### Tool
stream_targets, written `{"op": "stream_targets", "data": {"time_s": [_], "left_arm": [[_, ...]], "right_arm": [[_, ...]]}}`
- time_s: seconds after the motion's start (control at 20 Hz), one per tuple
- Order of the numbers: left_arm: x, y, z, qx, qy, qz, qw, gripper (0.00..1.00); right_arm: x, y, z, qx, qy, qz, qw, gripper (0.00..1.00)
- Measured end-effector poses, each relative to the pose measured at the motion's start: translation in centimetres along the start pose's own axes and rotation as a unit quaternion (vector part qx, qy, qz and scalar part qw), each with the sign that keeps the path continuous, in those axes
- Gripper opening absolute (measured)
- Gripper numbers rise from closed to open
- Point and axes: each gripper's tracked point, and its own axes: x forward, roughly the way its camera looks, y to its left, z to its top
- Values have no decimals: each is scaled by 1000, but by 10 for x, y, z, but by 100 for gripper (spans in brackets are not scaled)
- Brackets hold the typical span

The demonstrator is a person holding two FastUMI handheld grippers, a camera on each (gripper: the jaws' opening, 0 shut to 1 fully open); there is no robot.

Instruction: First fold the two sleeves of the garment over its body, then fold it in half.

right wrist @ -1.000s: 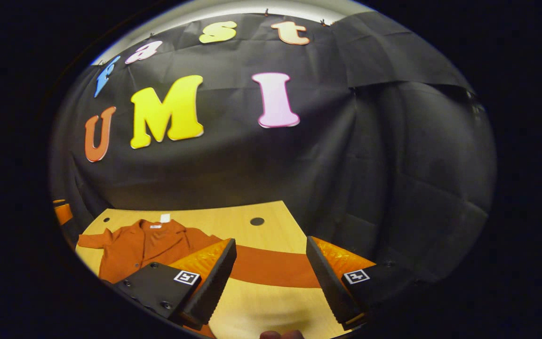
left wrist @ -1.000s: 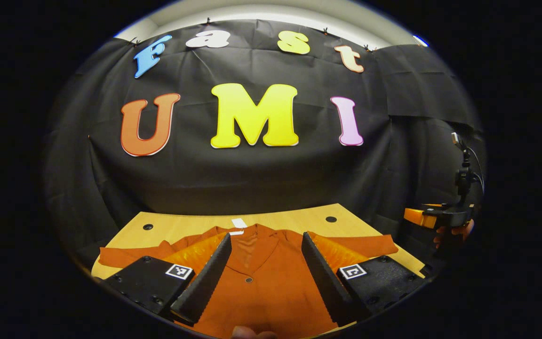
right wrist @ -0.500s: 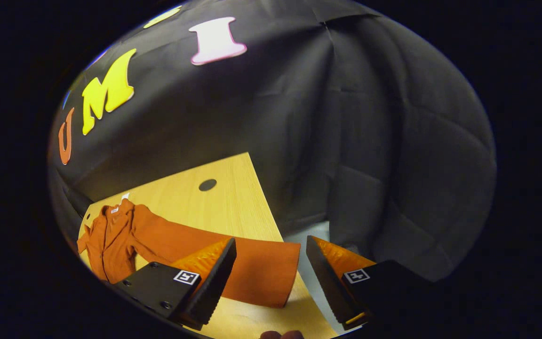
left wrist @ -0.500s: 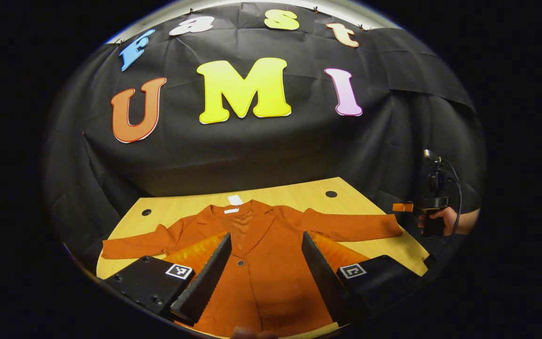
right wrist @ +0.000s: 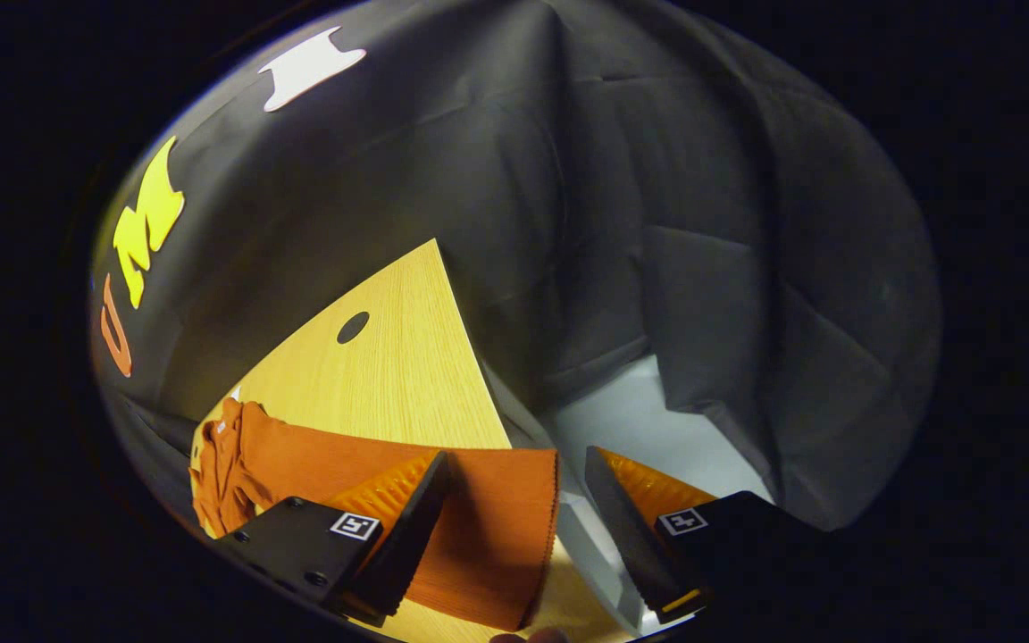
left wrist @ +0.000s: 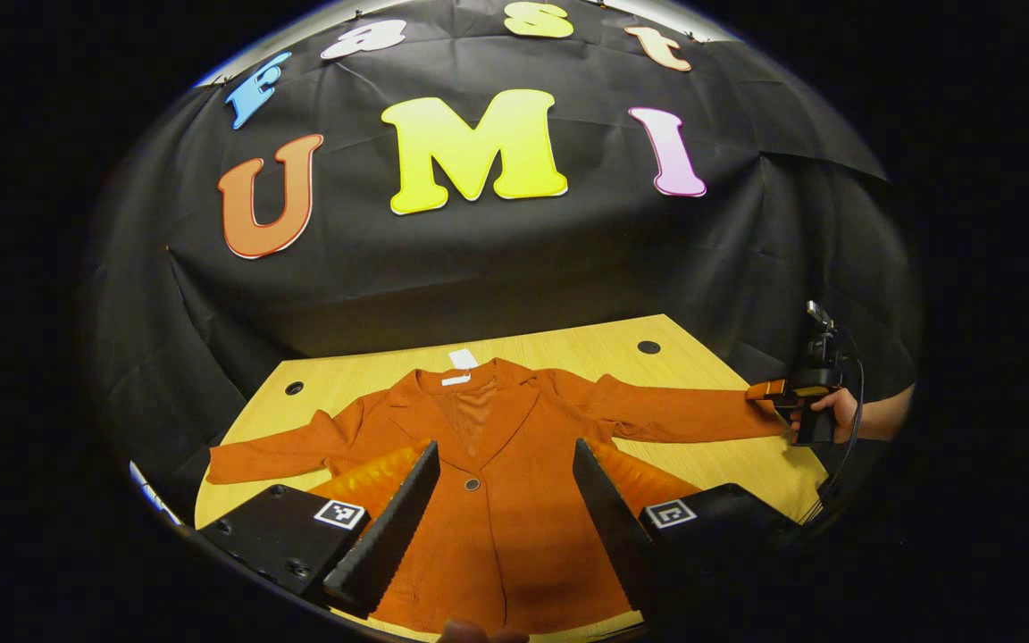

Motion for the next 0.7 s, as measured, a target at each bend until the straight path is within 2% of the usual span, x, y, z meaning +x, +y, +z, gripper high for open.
{"op": "stream_targets", "data": {"time_s": [0.1, 0.25, 0.3, 0.4, 0.55, 0.7], "left_arm": [[4, -1, 2, 0, 0, 0, 1000, 98], [6, -3, 4, 2, -5, -8, 1000, 98], [6, -2, 4, 3, -5, -10, 1000, 98], [6, 4, 6, -1, -9, -12, 1000, 98], [1, 18, 7, -8, -22, -13, 1000, 99], [-3, 44, 6, -25, -37, -14, 999, 100]], "right_arm": [[-3, 6, 0, -11, 1, 5, 1000, 89], [-9, 1, 6, -83, 0, -31, 996, 43], [-14, -2, 11, -98, -7, -46, 994, 36], [-23, 22, 12, -84, -3, -22, 996, 1], [-49, 51, 18, -87, -12, -3, 996, 3], [-91, 103, 41, -89, -40, 21, 995, 2]]}}
